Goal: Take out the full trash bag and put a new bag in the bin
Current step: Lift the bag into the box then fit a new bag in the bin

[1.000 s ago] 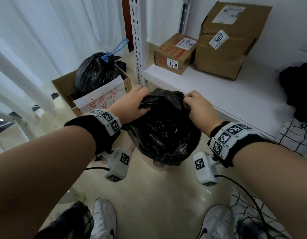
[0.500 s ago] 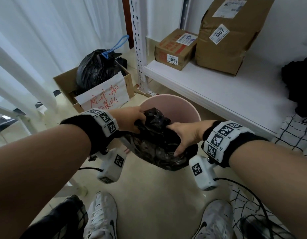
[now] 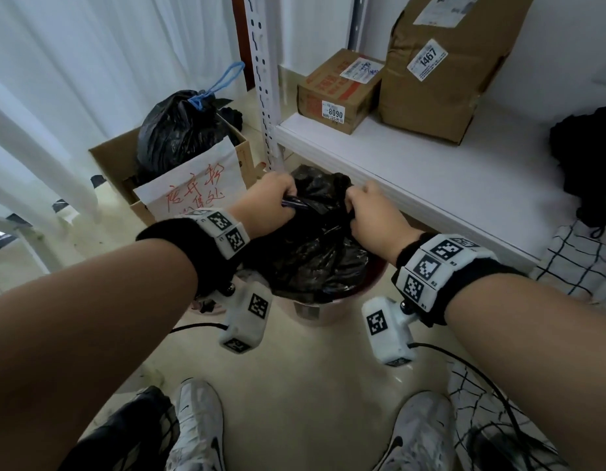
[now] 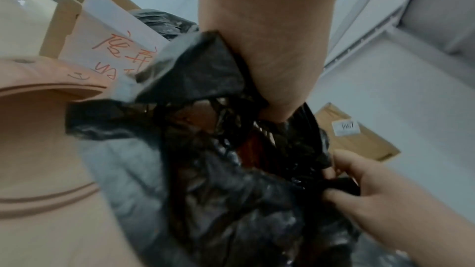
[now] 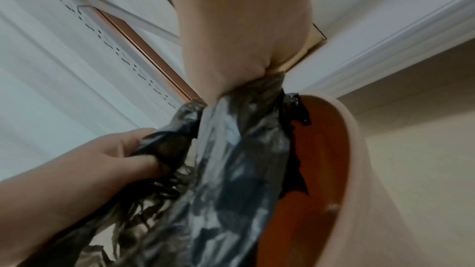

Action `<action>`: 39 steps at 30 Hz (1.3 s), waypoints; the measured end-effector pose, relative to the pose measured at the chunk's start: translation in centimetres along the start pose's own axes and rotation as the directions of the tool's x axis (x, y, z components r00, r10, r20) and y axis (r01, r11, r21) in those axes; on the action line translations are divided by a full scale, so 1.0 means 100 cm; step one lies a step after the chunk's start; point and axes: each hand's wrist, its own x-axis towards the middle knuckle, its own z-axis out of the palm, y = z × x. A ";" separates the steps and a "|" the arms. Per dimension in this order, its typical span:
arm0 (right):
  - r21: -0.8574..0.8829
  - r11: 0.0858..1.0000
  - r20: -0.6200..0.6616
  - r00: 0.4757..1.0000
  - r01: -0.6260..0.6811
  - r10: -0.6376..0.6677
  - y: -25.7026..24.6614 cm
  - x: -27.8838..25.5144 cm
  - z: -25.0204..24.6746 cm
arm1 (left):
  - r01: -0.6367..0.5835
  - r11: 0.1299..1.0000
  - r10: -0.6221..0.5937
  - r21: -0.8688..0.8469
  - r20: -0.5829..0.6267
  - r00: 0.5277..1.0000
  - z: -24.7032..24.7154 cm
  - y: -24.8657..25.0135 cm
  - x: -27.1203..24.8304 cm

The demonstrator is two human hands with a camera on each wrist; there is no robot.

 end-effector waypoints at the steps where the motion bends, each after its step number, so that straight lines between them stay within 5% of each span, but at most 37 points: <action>1: -0.031 0.999 0.009 1.000 -0.022 0.022 0.002 0.001 0.005 | -0.027 0.995 0.024 0.096 0.034 0.999 0.008 -0.001 0.002; 6: -0.115 0.993 0.133 0.990 -0.037 0.052 0.010 0.005 0.019 | -0.069 0.950 -0.014 0.305 0.260 0.966 0.035 -0.003 0.013; 11: -0.276 0.960 0.494 0.864 0.055 0.093 0.007 0.006 0.033 | -0.094 0.928 -0.125 0.361 0.539 0.833 0.055 -0.001 0.023; 13: -0.263 0.965 0.563 0.813 0.007 0.148 0.003 0.005 0.038 | -0.120 0.921 -0.150 0.371 0.622 0.769 0.064 0.000 0.024; 15: -0.248 0.968 0.547 0.821 -0.029 0.165 0.001 0.006 0.040 | -0.113 0.931 -0.150 0.347 0.646 0.748 0.067 0.000 0.024; 19: -0.203 0.979 0.289 0.955 -0.007 0.067 0.003 0.010 0.032 | -0.099 0.941 -0.040 0.324 0.396 0.917 0.058 -0.005 0.028; 22: -0.184 0.983 0.098 0.995 -0.005 0.023 0.008 0.007 0.022 | -0.022 0.905 -0.036 0.426 0.128 0.991 0.039 -0.004 0.023; 25: -0.121 0.992 -0.066 0.997 -0.038 0.030 0.015 0.002 0.011 | 0.041 0.989 -0.031 0.144 -0.072 0.997 0.020 -0.009 0.018; 28: -0.141 0.987 -0.162 0.985 -0.081 0.058 0.023 -0.001 0.006 | 0.125 0.986 -0.146 -0.115 -0.197 0.970 0.011 -0.020 0.010; 32: -0.160 0.967 -0.328 0.935 -0.197 0.136 0.025 -0.001 0.002 | 0.103 0.979 -0.149 -0.174 -0.275 0.950 0.005 -0.027 -0.001; 34: -0.178 0.979 -0.414 0.910 -0.103 0.021 0.019 -0.001 -0.004 | 0.093 0.981 -0.135 -0.171 -0.252 0.958 0.002 -0.027 -0.002; 36: -0.214 0.969 -0.371 0.908 0.123 -0.197 0.009 0.001 -0.006 | 0.072 0.985 -0.104 -0.156 -0.213 0.971 -0.002 -0.023 -0.002; 39: -0.083 0.957 0.021 0.961 0.278 -0.277 -0.003 0.003 0.003 | 0.029 0.998 -0.037 -0.061 -0.132 0.991 -0.009 -0.017 0.001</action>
